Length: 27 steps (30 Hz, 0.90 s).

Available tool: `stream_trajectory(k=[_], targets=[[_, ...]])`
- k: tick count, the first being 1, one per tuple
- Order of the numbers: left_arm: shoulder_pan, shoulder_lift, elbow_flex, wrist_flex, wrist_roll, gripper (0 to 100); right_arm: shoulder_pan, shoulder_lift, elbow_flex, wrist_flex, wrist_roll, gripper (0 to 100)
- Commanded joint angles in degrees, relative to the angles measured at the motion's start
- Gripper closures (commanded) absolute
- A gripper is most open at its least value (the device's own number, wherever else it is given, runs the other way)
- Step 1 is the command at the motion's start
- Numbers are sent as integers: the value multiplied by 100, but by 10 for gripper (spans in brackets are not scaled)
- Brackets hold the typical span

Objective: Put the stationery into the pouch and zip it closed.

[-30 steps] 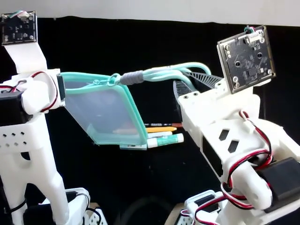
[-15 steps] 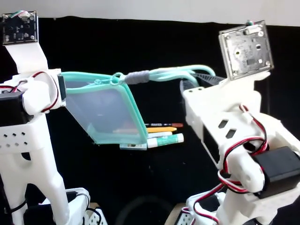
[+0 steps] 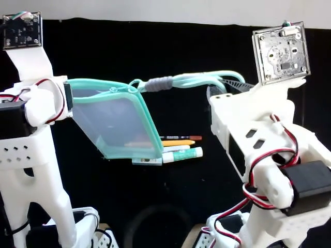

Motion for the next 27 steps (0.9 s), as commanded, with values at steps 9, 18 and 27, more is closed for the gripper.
stream_trajectory(k=[9,18,27], targets=[[-66,-48,-22,-79,79,994,136,-101,2009,31,-18,789],[268,-57,-435,-97,308,994,163,-92,3670,13,870,789],[426,-40,-971,-88,457,994,163,-92,4576,13,1248,789]])
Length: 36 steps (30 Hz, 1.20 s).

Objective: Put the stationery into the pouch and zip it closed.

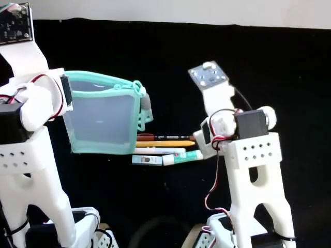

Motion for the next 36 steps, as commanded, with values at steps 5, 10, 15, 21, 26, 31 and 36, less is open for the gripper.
stream_trajectory(k=[5,10,15,21,26,31,36], targets=[[66,-48,-277,-387,79,994,75,-92,66,-4,70,789],[57,-4,-268,-765,308,994,75,-92,75,-13,70,789],[66,4,-259,-1002,316,994,75,-92,75,-13,70,789],[48,13,-242,-1284,316,994,75,-92,75,-13,70,789],[40,110,-242,-1451,316,994,75,-92,75,-13,70,789],[31,725,-251,-1644,308,994,75,-92,75,-13,70,789],[-84,980,-233,-1600,299,994,75,-92,75,-119,70,789]])
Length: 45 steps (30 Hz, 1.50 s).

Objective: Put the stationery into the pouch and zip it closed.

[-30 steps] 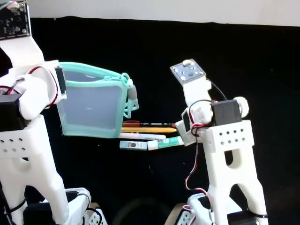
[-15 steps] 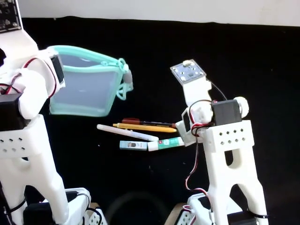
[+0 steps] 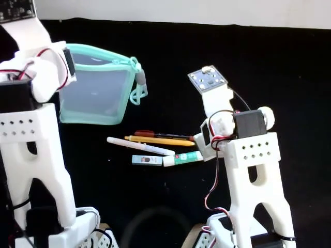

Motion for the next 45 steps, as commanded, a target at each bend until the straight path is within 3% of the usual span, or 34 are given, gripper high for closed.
stream_trajectory(k=[1,6,18,26,36,45], targets=[[-127,31,-198,-70,44,994,66,-92,-31,-136,44,789],[-479,22,-207,624,9,993,66,-92,-31,-154,44,789],[-497,13,-207,1881,-88,989,66,-92,-40,-163,44,789],[-154,57,-163,2004,-237,901,75,-92,-40,-277,44,789],[-163,13,444,1741,-246,903,75,-92,-40,-391,44,789],[-163,4,57,1767,-246,986,75,-92,-31,-391,44,789]])
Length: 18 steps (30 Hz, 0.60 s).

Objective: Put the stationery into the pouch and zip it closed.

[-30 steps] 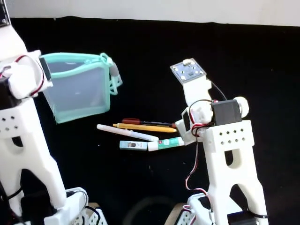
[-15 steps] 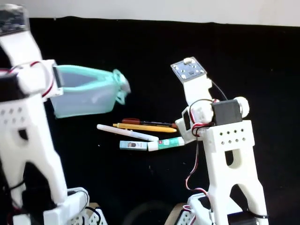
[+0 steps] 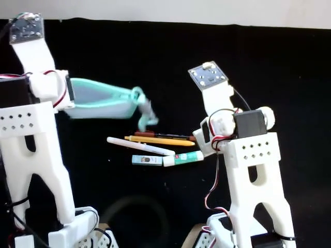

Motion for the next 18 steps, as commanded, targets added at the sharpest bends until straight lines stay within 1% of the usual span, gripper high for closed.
stream_trajectory(k=[1,3,7,13,15,18], targets=[[75,-84,-488,-53,-44,997,57,-92,-31,-75,44,789],[75,-84,-699,-53,-26,993,57,-92,-31,-75,44,789],[48,-66,-840,-141,290,993,57,-92,-31,-75,44,789],[40,-40,-330,-809,413,993,13,-92,-31,-75,114,789],[40,-40,-110,-1037,448,993,-31,-92,-31,-40,369,789],[40,-31,180,-1301,431,993,-295,-92,4,-22,668,789]])
